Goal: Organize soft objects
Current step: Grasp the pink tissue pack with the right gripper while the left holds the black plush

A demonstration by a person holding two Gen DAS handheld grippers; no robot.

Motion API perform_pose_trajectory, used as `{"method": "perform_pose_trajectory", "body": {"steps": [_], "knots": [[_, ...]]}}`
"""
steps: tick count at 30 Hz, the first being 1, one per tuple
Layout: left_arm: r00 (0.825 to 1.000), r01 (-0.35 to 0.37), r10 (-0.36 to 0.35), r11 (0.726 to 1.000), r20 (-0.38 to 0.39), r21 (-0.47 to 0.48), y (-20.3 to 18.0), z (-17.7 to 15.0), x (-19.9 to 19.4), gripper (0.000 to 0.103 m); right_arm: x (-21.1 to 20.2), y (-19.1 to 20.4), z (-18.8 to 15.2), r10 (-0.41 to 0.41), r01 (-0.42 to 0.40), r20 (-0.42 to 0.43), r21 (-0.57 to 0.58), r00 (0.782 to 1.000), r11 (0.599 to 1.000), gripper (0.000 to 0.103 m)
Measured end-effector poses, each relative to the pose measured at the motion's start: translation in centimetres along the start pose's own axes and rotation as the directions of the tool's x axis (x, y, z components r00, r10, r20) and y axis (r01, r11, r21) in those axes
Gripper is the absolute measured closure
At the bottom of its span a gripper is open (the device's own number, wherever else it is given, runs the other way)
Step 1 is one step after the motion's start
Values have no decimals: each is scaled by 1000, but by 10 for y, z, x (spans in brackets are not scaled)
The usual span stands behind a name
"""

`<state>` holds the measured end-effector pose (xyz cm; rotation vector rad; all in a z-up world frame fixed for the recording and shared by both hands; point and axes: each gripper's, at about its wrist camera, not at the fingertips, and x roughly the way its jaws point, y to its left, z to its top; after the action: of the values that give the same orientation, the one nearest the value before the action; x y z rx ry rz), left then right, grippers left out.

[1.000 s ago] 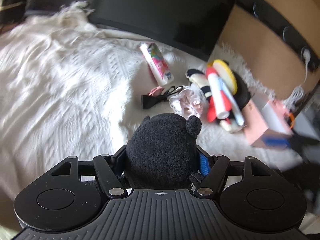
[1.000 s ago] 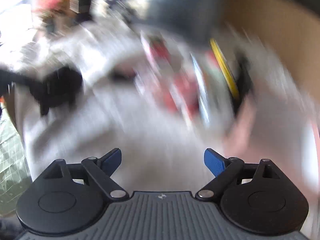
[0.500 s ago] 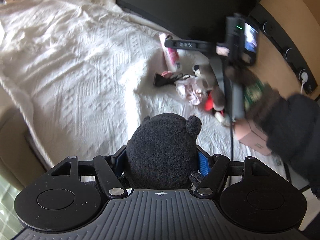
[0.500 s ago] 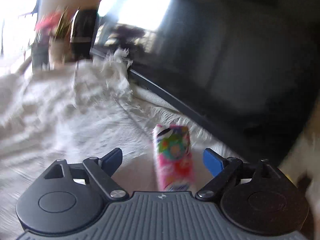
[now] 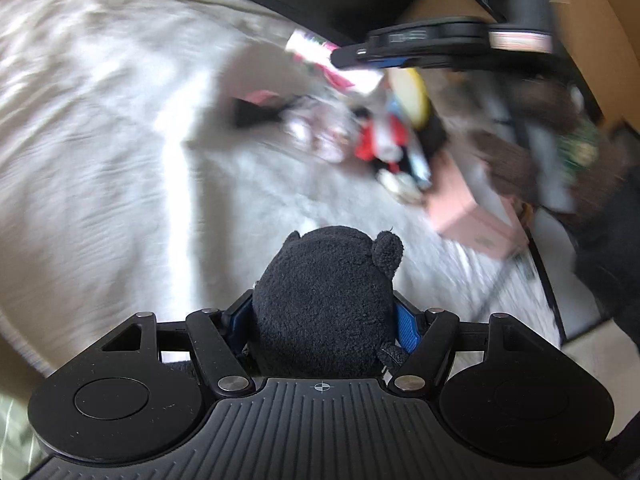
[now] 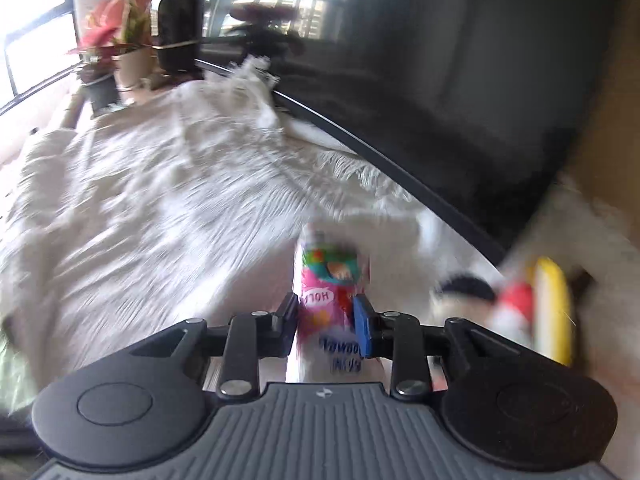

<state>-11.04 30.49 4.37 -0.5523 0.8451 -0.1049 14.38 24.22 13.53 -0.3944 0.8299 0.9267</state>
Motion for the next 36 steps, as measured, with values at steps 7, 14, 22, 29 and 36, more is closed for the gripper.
{"method": "perform_pose_trajectory", "body": {"steps": [7,14,22,29,36], "knots": [[985,131,-110,979,-136,155,-67,6,47,29,-132,-13,-86,-59,58,4,92,998,994,98],[971,139,-109,982,-211,130,-100,1,87,29,-187,-66,-184,-187,192,-45,252,981,948,97],[992,9,7,992,-129,123,-90,7,54,29,-199,-62,-244,-140,134,7,257,990,957,23],[992,-108,109,994,-55,27,-67,12,22,29,-141,-33,-227,54,-50,-19,173,998,984,24],[995,-69,78,989,-68,131,-102,17,17,29,-102,-6,-223,-35,39,-81,44,996,998,56]]}}
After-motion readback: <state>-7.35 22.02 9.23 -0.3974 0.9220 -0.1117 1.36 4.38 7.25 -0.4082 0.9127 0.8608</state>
